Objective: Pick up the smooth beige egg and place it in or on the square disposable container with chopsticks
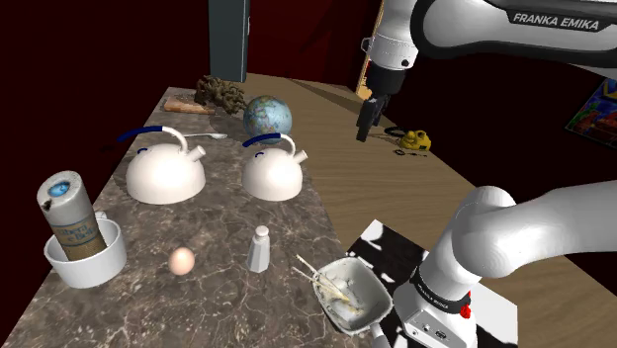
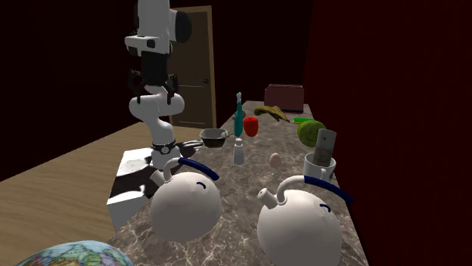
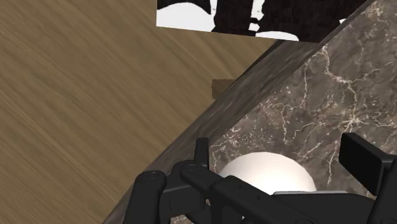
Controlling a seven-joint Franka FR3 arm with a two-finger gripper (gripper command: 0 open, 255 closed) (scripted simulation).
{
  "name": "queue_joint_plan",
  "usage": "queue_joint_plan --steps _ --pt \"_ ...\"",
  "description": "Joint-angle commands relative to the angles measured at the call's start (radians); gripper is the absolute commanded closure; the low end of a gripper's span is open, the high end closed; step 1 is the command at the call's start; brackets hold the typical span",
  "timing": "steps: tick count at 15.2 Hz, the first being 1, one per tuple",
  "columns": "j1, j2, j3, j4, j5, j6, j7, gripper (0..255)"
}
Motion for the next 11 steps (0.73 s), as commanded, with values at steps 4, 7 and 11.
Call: queue_joint_plan --steps 4,7,11 --pt "0.022 0.049 0.057 -0.007 0.037 0.046 0.062 0" --pt "0.042 0.109 0.114 -0.003 0.069 0.093 0.123 0" --pt "0.063 0.203 0.19 0.018 0.102 0.157 0.205 0"
